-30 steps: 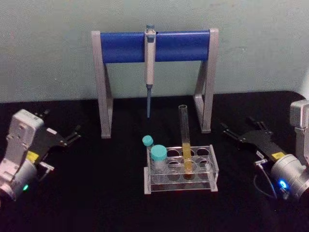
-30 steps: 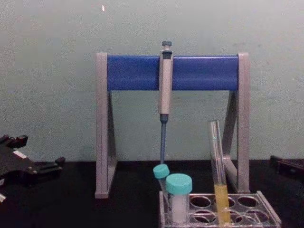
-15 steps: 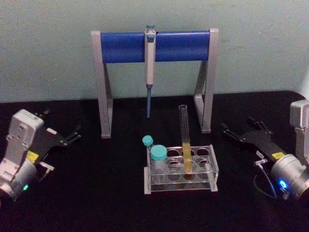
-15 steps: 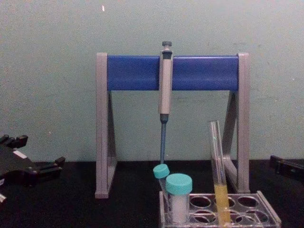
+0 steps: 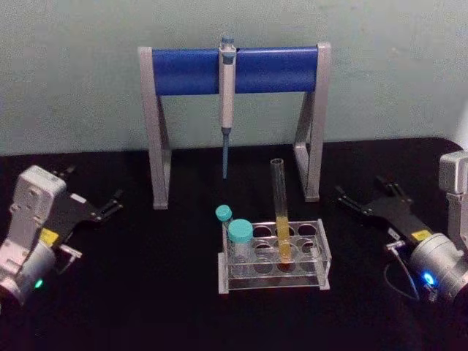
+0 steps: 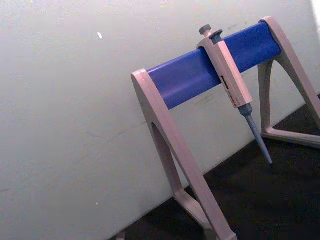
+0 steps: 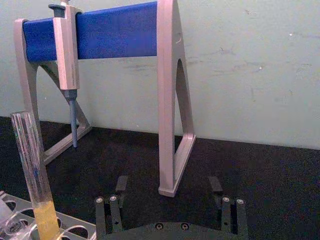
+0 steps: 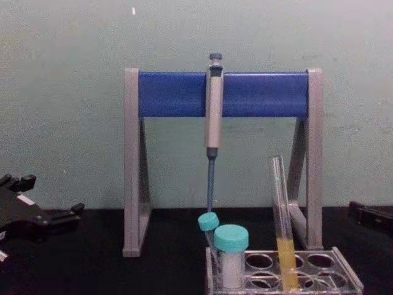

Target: Pick up the test tube from the test tube rack, shake it, then place it back into the test tube rack.

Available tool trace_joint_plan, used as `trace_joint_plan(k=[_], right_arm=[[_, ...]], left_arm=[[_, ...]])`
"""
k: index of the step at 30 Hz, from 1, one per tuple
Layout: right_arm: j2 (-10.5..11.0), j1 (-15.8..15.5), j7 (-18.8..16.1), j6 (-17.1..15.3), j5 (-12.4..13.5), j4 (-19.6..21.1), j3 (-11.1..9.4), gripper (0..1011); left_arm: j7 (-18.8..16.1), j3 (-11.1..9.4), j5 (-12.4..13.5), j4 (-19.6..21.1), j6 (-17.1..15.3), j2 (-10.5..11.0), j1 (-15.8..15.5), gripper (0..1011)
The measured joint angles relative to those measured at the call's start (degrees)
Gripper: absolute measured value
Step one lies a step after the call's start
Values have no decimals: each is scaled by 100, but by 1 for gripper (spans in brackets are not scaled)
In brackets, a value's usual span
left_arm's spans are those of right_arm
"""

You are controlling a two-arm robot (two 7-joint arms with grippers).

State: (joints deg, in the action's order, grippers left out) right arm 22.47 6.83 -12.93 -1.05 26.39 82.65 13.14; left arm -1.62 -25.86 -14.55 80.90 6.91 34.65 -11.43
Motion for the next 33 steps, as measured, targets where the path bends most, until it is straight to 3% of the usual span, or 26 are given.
trace_joint_plan(k=[33], right_arm=[[0,0,0,0,0,0,0,1000]], left_arm=[[0,0,0,0,0,0,0,1001]])
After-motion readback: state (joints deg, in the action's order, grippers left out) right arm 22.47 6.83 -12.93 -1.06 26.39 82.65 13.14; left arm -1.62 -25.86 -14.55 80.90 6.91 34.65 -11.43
